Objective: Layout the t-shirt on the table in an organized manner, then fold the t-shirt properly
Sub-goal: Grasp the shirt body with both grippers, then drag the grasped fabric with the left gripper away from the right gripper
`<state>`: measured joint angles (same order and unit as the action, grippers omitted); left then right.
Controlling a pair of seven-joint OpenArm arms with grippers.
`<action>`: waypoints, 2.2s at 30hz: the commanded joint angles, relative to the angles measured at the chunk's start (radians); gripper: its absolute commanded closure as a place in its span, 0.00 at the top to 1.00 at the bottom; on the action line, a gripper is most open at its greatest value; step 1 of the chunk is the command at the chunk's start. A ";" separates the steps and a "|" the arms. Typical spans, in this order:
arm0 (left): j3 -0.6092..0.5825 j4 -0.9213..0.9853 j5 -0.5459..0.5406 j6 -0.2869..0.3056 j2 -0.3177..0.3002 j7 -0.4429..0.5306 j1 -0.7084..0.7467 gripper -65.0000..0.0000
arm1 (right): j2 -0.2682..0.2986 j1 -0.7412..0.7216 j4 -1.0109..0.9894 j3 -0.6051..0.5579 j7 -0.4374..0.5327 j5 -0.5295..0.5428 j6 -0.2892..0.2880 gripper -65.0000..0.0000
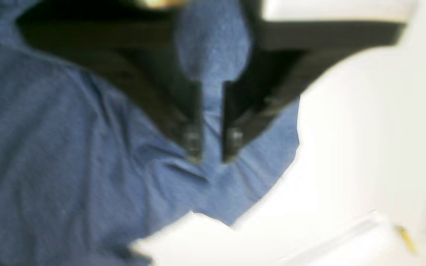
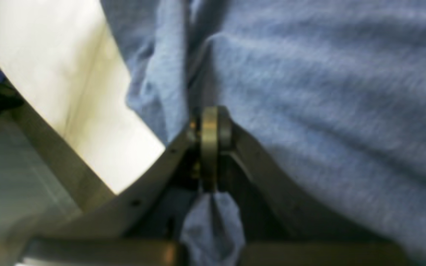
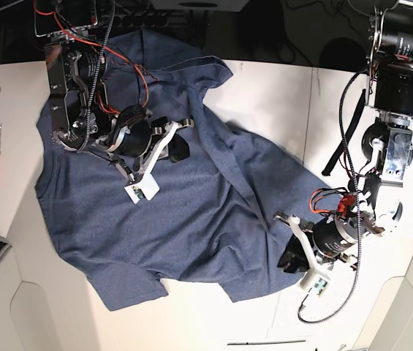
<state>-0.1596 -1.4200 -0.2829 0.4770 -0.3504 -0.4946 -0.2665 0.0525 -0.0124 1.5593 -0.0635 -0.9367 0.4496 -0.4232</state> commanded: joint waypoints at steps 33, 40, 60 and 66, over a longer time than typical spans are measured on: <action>0.002 0.609 0.047 -0.258 0.195 0.206 -0.202 0.21 | 0.005 -0.029 -0.143 0.004 0.178 -0.356 0.139 0.00; 0.002 0.498 0.055 -0.257 0.116 0.110 -0.201 0.00 | 0.005 -0.029 -0.143 0.005 0.179 -0.357 0.140 0.00; 0.003 0.362 -0.013 -0.256 -0.049 0.024 -0.118 0.00 | 0.006 -0.042 -0.363 0.005 0.234 -0.428 0.201 0.00; 0.018 0.347 -0.013 -0.256 -0.049 0.028 -0.116 0.00 | 0.014 -0.097 -0.483 0.005 0.233 -0.496 0.264 0.00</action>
<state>-0.1497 -1.0512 -0.2928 0.2245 -0.3847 -0.4904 -0.3542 0.0502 -0.1280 1.1103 -0.0612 -0.5831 0.0296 -0.2157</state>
